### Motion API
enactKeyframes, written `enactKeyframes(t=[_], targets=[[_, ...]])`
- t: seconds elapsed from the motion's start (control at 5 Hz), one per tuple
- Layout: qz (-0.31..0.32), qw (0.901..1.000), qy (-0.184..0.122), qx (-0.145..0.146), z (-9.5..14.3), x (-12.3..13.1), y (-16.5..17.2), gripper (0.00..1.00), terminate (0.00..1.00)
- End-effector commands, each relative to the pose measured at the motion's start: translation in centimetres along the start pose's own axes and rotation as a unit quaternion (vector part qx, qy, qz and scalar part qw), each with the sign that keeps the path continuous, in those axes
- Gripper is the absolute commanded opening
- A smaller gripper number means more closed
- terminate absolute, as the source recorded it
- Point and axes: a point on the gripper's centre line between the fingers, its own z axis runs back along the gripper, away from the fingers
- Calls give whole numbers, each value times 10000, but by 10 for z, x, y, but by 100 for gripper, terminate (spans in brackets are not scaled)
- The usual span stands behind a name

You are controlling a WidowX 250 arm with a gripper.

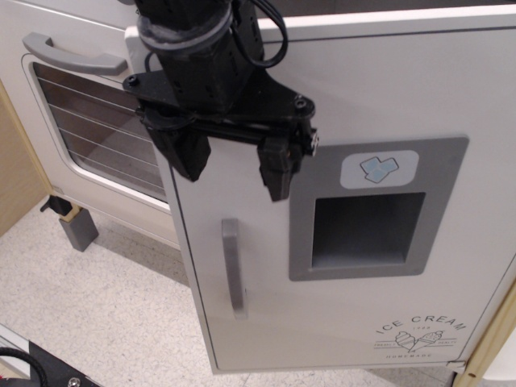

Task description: Close fridge

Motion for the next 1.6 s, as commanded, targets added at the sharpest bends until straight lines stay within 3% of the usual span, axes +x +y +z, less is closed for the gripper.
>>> enactKeyframes(t=[0.0, 0.8, 1.4], targets=[[411, 9957, -826, -15, 1, 31, 14, 100, 0], [844, 9892, -1195, 28, -14, 93, 25, 100, 0], [1072, 9867, -1219, 43, -16, 112, 32, 100, 0]])
